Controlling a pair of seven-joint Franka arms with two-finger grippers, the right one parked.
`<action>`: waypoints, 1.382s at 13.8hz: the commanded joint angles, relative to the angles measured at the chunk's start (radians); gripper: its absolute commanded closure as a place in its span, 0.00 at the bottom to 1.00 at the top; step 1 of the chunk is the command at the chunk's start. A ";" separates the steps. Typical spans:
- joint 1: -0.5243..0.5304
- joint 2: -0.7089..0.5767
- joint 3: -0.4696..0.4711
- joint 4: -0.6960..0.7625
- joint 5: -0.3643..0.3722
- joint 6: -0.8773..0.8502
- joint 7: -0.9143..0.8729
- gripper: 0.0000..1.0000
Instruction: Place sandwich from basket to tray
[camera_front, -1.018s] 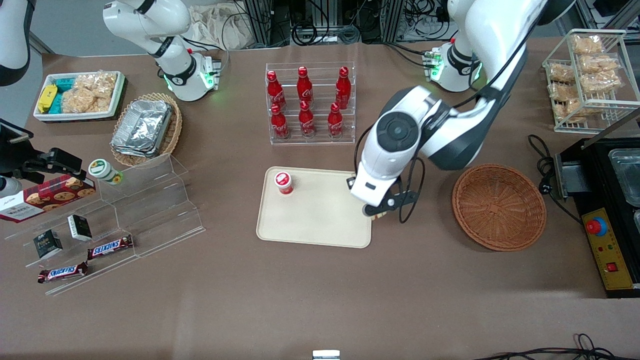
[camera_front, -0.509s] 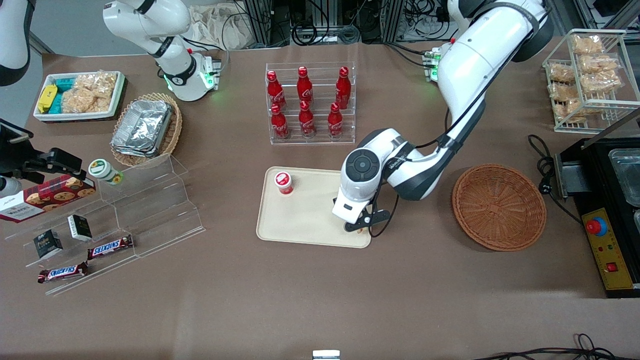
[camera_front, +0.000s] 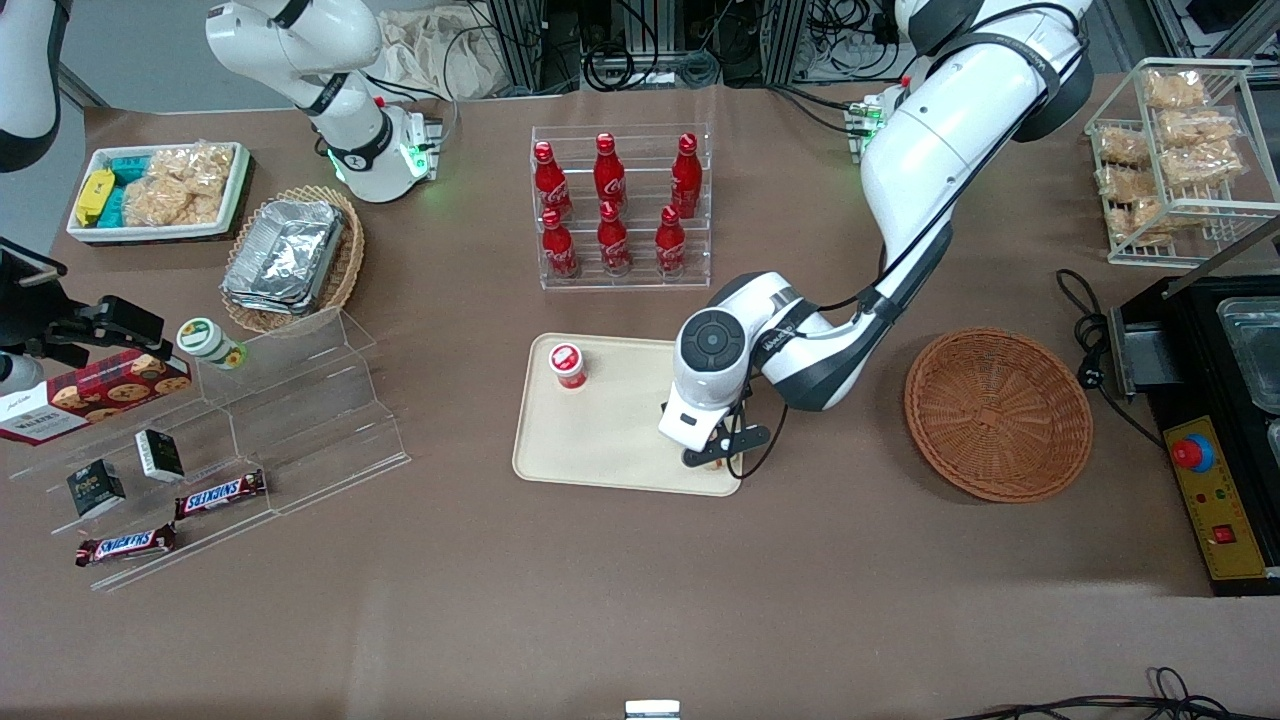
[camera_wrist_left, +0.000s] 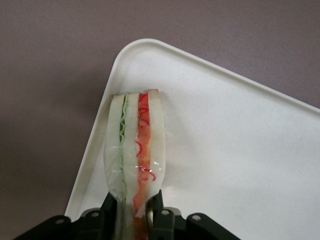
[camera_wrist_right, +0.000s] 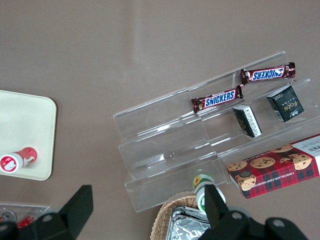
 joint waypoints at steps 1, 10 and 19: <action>-0.006 -0.005 0.002 0.017 0.018 -0.001 -0.028 0.17; 0.103 -0.342 -0.003 0.016 -0.056 -0.182 -0.154 0.00; 0.218 -0.625 0.236 0.014 -0.361 -0.461 0.478 0.00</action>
